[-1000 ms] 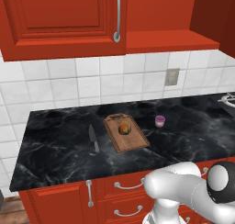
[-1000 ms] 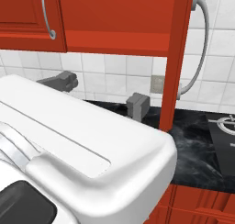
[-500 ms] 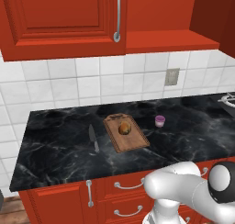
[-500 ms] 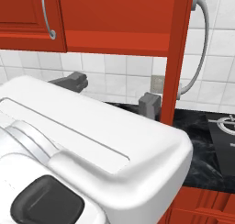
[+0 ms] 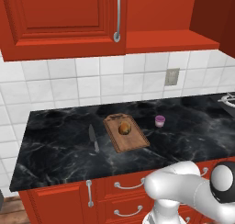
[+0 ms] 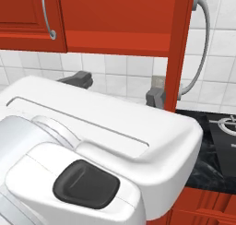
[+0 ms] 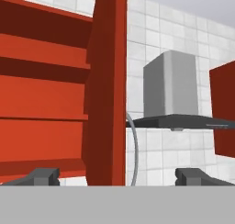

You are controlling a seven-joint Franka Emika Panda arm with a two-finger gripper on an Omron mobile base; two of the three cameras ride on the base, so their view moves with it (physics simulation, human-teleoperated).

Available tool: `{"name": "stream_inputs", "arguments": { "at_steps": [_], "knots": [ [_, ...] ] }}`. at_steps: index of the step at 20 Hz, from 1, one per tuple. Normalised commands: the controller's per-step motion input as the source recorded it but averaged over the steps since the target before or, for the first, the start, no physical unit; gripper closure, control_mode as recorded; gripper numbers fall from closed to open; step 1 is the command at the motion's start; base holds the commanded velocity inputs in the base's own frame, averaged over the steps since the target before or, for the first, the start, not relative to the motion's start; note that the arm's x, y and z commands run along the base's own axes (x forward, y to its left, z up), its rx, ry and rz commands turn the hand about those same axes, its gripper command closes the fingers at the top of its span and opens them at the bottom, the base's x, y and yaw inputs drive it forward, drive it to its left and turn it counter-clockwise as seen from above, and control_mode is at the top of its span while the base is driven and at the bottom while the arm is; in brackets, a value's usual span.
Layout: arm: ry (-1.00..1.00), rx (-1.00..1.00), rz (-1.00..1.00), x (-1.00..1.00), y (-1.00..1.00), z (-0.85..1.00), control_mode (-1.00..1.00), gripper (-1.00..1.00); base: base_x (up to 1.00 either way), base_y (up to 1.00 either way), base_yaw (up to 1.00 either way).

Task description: Pick the bread, place it on the cutting board, pick the jam, place it on the counter, and close the cabinet.

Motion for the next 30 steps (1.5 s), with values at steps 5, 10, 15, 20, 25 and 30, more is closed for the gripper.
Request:
{"name": "stream_inputs", "arguments": {
  "at_steps": [5, 10, 15, 20, 25, 30],
  "knots": [
    [0.02, 0.00, 0.07, 0.13, -0.03, 0.00, -1.00, -1.00, 0.00, 0.00, 0.00],
    [0.02, 0.00, 0.07, 0.12, -0.06, 0.00, -1.00, -1.00, 0.00, 0.00, 0.00],
    [0.01, 0.00, 0.07, 0.10, -0.09, 0.00, -1.00, -1.00, 0.00, 0.00, 0.00],
    [0.00, 0.00, 0.05, 0.04, -0.15, 0.00, -1.00, -1.00, 0.00, 0.00, 0.00],
    [0.00, 0.00, 0.02, 0.04, -0.17, 0.00, -1.00, -1.00, 0.00, 0.00, 0.00],
    [0.00, 0.00, 0.00, 0.05, -0.13, 0.00, -1.00, -1.00, 0.00, 0.00, 0.00]
  ]
}}
